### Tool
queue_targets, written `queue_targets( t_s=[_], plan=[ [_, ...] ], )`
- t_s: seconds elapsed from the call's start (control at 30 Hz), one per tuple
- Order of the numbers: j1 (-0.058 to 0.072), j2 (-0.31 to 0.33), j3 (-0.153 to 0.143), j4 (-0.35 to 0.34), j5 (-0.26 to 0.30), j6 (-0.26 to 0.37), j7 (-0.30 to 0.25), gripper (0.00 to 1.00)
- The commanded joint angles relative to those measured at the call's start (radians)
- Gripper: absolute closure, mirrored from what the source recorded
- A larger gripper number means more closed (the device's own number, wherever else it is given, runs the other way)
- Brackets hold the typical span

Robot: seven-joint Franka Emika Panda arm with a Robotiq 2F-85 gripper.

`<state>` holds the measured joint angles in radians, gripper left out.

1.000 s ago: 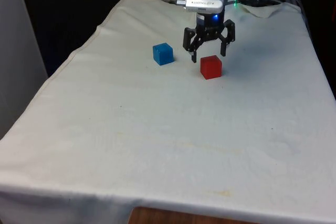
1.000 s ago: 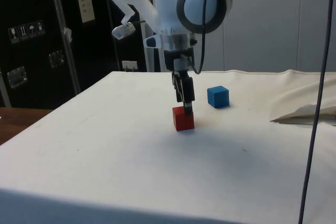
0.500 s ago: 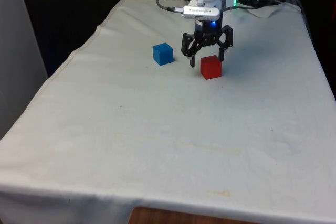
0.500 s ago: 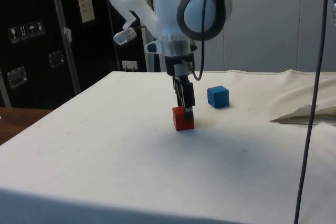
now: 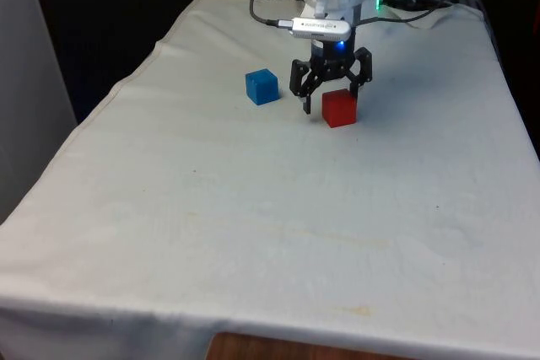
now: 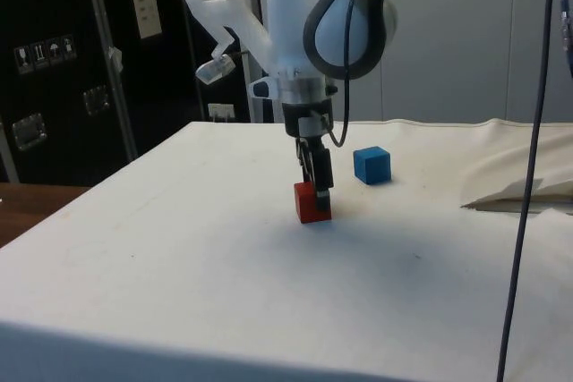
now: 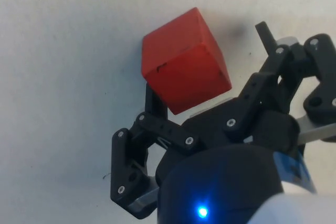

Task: Stack the two cubes.

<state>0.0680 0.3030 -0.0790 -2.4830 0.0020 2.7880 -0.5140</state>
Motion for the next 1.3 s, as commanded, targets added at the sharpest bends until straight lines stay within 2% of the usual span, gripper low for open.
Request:
queue_targets(
  t_s=[0.0,0.07,0.1,0.13,0.33,0.37,0.4,0.43,0.63,0.67,0.93,1.23,1.27],
  plan=[
    [-0.005,0.004,0.006,0.001,0.007,0.009,-0.007,0.0],
    [-0.005,0.005,0.005,0.001,0.007,0.009,-0.007,0.0],
    [-0.001,0.001,0.0,0.0,0.0,0.0,0.0,0.0],
    [-0.005,0.006,0.005,0.001,0.006,0.009,-0.006,0.0],
    [-0.005,0.009,0.003,0.001,0.004,0.007,-0.005,0.0],
    [-0.002,0.005,0.0,0.0,0.0,0.0,0.0,0.03],
    [-0.005,0.01,0.002,0.001,0.004,0.007,-0.005,0.03],
    [-0.005,0.01,0.002,0.002,0.003,0.007,-0.005,0.2],
    [-0.002,0.007,-0.001,0.0,0.0,0.0,0.0,0.86],
    [-0.005,0.011,0.001,0.002,0.003,0.006,-0.004,0.97],
    [-0.005,0.011,0.001,0.002,0.003,0.007,-0.004,0.97],
    [-0.001,-0.066,-0.004,-0.02,-0.005,-0.047,0.002,0.97],
    [-0.002,-0.045,-0.001,-0.011,0.0,-0.032,0.0,0.97]
  ],
)
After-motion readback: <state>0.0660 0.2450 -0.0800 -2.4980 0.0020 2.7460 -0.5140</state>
